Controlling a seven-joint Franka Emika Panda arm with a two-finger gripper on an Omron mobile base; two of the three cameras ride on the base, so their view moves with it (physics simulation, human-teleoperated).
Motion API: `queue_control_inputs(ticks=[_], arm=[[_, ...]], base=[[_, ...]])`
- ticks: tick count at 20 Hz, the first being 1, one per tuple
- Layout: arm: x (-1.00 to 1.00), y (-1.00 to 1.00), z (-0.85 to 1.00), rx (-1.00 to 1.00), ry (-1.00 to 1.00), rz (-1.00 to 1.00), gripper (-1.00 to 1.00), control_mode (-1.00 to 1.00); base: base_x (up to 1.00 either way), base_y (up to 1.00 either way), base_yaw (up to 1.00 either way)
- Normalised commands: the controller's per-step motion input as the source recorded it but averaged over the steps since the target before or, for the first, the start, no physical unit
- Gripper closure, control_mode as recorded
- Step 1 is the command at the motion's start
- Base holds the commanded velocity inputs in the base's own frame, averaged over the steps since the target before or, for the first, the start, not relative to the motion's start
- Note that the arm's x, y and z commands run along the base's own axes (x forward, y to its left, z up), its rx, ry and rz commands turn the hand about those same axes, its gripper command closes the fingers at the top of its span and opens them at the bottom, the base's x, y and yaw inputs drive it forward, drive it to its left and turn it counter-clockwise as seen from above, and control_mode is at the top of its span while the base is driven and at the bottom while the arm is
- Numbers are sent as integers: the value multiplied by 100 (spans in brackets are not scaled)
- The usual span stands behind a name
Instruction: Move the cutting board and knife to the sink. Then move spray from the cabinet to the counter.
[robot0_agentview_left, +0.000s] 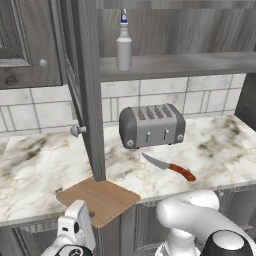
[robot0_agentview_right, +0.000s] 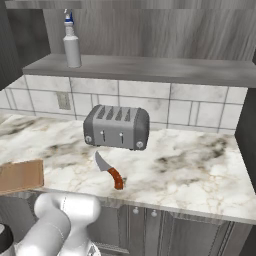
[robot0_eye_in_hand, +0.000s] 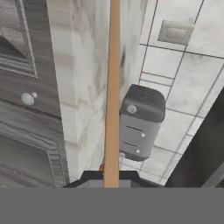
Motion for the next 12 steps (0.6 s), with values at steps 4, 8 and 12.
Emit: queue_control_inputs(ticks=[4,8,12], arm=[[-56,-5,98,4,-7,0,100,-100],[-39,-26,99,2,-8,0,100,-100],[-17,-46,76,0,-1,0,100,-100]], base=[[0,0,0],[0,0,0],[0,0,0]])
